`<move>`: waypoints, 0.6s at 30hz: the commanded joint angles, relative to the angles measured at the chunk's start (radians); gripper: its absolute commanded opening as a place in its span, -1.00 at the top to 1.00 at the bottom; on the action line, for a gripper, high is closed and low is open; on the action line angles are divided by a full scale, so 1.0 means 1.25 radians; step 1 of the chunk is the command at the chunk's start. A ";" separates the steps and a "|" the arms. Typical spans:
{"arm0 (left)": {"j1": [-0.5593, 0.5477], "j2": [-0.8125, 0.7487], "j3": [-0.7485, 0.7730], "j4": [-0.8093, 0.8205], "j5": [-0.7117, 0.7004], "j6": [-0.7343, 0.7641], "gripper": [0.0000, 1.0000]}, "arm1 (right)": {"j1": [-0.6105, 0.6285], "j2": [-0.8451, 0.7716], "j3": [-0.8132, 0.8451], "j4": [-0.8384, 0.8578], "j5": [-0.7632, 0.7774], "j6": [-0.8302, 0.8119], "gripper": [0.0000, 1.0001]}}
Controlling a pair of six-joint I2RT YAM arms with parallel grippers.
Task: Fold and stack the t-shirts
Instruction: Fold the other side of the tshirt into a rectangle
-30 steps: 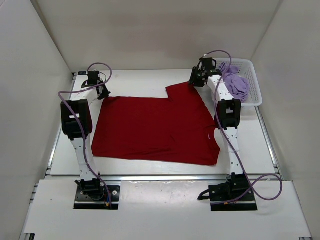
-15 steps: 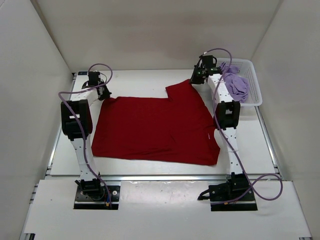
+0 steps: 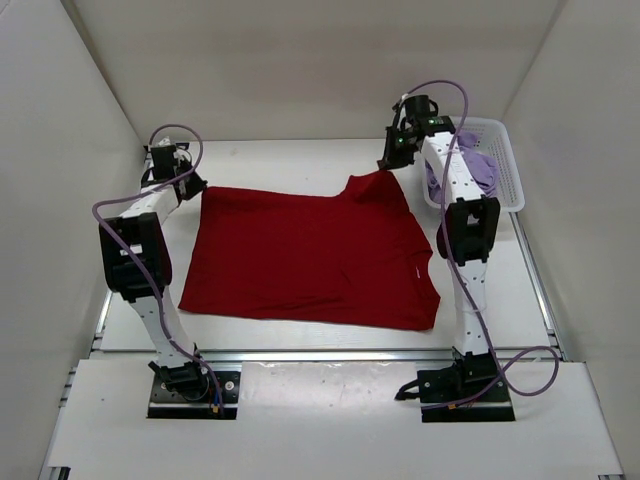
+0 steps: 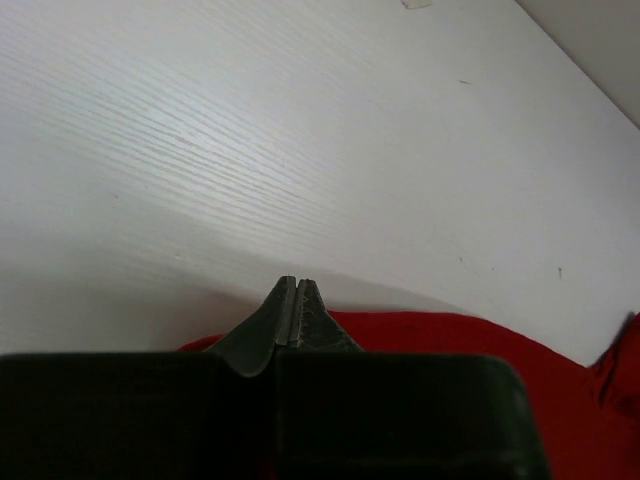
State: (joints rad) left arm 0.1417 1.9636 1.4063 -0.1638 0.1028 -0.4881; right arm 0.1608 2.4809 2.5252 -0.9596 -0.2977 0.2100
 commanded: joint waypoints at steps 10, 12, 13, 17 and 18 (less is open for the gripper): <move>0.013 -0.104 -0.086 0.056 0.067 -0.033 1.00 | 0.074 -0.551 -0.853 0.380 0.106 0.017 1.00; 0.018 -0.137 -0.111 0.051 0.058 -0.028 1.00 | 0.071 -0.612 -0.926 0.419 0.102 0.039 1.00; 0.019 -0.144 -0.132 0.056 0.060 -0.023 1.00 | 0.067 -0.655 -0.969 0.448 0.107 0.056 1.00; 0.034 -0.196 -0.193 0.071 0.065 -0.033 1.00 | 0.048 -0.762 -1.085 0.518 0.108 0.087 1.00; 0.034 -0.211 -0.198 0.071 0.060 -0.029 1.00 | 0.047 -0.793 -1.108 0.517 0.118 0.090 0.99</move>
State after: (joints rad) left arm 0.1703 1.8008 1.1847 -0.1139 0.1688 -0.5240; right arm 0.2344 1.5887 1.2003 -0.4313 -0.1856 0.2859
